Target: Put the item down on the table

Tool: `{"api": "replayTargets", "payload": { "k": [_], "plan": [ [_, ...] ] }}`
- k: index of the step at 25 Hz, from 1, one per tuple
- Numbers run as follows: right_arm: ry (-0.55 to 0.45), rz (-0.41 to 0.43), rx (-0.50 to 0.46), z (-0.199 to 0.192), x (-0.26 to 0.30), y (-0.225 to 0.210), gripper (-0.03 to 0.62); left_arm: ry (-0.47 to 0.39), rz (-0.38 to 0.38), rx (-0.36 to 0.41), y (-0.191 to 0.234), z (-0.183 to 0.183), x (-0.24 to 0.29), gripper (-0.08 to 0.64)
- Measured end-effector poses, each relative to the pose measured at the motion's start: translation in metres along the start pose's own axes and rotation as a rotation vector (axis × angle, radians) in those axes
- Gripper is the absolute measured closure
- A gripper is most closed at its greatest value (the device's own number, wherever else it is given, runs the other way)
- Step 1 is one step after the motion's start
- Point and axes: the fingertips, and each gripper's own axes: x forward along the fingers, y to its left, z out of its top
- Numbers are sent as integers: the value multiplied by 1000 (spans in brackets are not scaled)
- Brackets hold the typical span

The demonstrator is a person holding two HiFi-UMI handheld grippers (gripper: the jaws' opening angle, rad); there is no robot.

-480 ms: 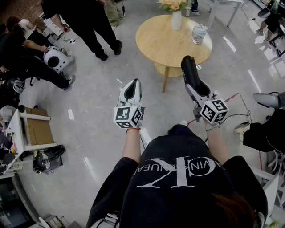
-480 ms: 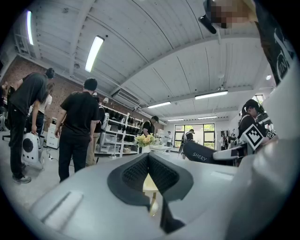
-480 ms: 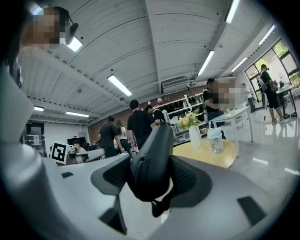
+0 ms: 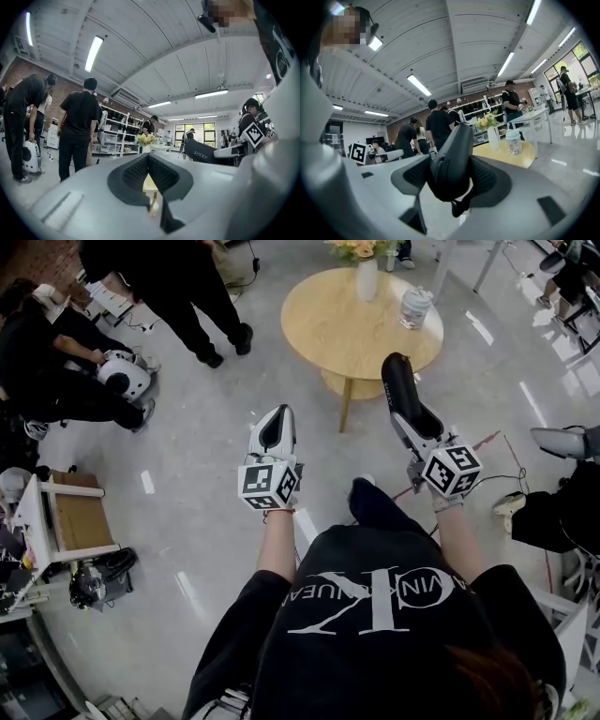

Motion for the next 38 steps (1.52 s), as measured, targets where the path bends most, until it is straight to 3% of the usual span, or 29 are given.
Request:
{"api": "replayTargets", "payload": {
  "k": [15,38],
  "plan": [
    [43,14,76,2,88,-68,324,65,29,-28,42,-14,90,549],
    [131,133,104,-1,207,-150,324,120,101,-32,80,-36,210,549]
  ]
}}
